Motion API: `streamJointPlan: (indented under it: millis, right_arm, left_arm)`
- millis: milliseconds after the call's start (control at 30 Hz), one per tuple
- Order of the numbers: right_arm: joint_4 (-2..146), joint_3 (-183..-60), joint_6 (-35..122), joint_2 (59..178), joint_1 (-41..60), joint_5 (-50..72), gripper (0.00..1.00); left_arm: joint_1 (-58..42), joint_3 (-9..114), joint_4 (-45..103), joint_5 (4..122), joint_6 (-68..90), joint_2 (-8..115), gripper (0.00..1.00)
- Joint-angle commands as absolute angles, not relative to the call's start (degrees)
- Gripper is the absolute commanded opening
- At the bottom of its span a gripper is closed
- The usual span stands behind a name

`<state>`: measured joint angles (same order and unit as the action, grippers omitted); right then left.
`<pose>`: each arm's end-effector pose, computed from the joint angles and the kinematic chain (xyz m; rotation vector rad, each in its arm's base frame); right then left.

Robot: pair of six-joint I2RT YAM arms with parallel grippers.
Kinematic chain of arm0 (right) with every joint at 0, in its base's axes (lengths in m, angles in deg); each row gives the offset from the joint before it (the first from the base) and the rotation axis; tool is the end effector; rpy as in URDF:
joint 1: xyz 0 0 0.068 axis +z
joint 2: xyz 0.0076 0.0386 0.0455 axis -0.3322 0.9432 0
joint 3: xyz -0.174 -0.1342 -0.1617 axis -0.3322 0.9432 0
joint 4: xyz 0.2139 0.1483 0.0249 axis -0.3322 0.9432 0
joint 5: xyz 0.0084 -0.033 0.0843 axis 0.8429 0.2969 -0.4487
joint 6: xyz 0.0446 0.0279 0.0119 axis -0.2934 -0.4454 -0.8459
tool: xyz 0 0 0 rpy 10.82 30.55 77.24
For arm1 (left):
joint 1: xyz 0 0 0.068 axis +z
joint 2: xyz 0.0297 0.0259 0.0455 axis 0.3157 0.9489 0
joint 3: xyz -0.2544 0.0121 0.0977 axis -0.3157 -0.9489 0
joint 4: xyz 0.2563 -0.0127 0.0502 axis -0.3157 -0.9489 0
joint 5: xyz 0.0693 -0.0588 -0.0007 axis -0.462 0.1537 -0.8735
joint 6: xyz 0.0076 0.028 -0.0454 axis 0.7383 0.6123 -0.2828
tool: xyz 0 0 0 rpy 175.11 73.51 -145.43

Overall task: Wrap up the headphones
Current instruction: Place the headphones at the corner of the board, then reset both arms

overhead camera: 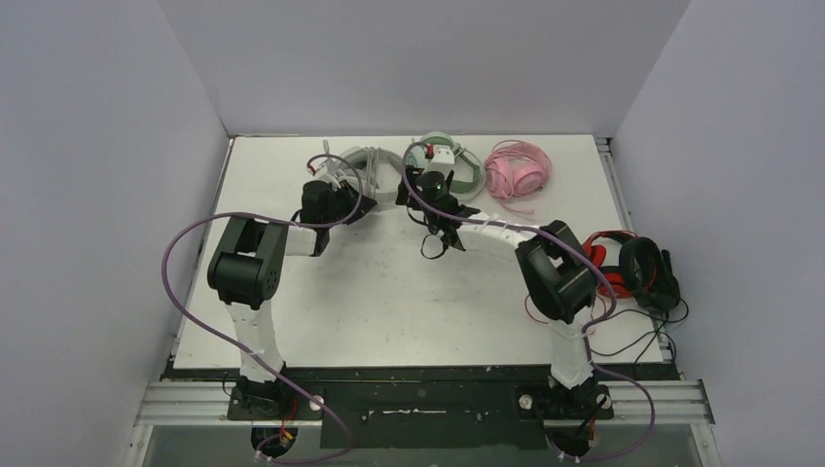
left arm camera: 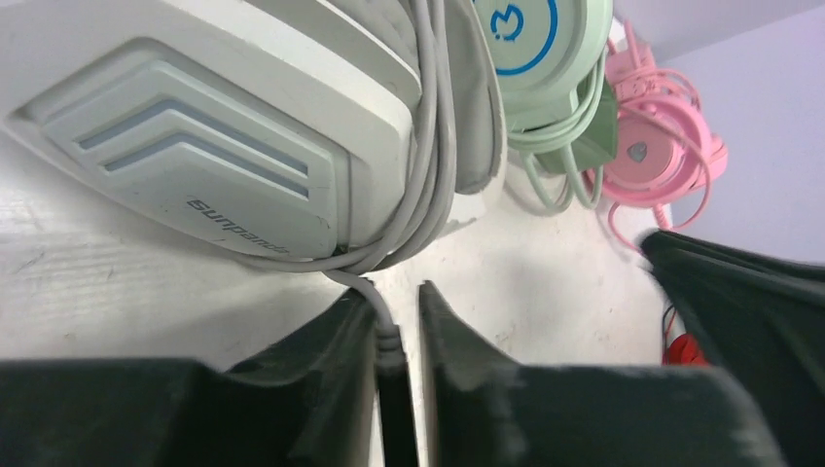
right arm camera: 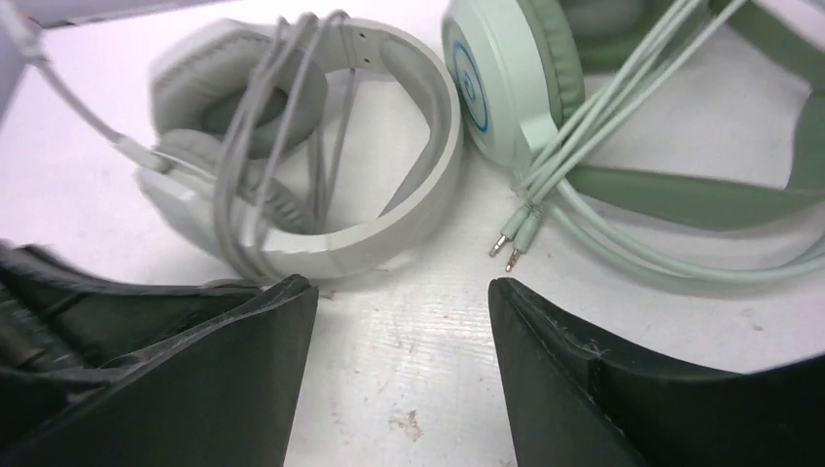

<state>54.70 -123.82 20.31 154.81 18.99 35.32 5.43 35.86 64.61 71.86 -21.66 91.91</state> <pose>0.3731 0.2828 0.1996 0.0477 1.9777 0.5062 0.3938 -0.1016 0.1403 -0.3460 2.0059 -0.9464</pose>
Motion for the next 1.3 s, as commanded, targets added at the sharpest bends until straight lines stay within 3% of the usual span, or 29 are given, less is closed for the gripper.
streamJointPlan:
  millis: [0, 167, 233, 267, 300, 367, 467, 633, 867, 1100, 1267]
  right_arm:
    - [48.24, -119.63, 24.82, 143.78, 18.13, 28.91, 0.68]
    - [46.05, -111.78, 28.52, 135.19, 15.94, 24.66, 0.79]
    - [45.42, -107.89, 30.25, 131.42, 15.38, 24.77, 0.89]
    - [45.45, -106.28, 31.08, 129.69, 15.28, 25.39, 0.98]
    - [45.69, -104.77, 31.82, 127.65, 15.19, 26.56, 1.0]
    - [46.59, -101.57, 33.48, 123.75, 14.99, 29.6, 1.0]
    - [46.7, -95.77, 36.44, 117.39, 14.23, 32.9, 1.0]
    - [46.02, -84.89, 41.43, 105.63, 13.27, 41.72, 1.0]
    - [46.69, -73.67, 46.89, 98.04, 13.08, 53.62, 1.0]
    - [37.24, -64.7, 40.19, 94.98, -3.09, 39.18, 1.0]
    - [28.51, -61.91, 45.77, 98.51, -4.75, 43.02, 1.0]
  left_arm:
    - [5.54, 38.84, 70.06, 71.37, -21.77, 92.28, 0.27]
    - [5.29, 33.8, 67.11, 67.78, -17.51, 85.32, 0.46]
    - [4.9, 31.84, 64.04, 66.78, -14.94, 81.29, 0.54]
    - [4.66, 30.76, 62.32, 66.02, -13.68, 78.93, 0.58]
    - [4.46, 29.58, 60.97, 65.53, -12.67, 76.64, 0.64]
    - [3.82, 26.82, 58.19, 63.62, -10.61, 71.2, 0.73]
    - [1.23, 22.74, 53.44, 57.59, -5.95, 63.48, 0.75]
    - [-2.76, 12.85, 55.36, 47.83, -0.38, 51.53, 0.94]
    - [-5.52, -0.6, 63.2, 38.62, 8.08, 38.01, 0.96]
    - [-4.17, -3.89, 68.55, 29.46, 15.82, 37.94, 0.97]
    - [2.79, -5.74, 76.07, 31.72, 14.72, 42.8, 0.97]
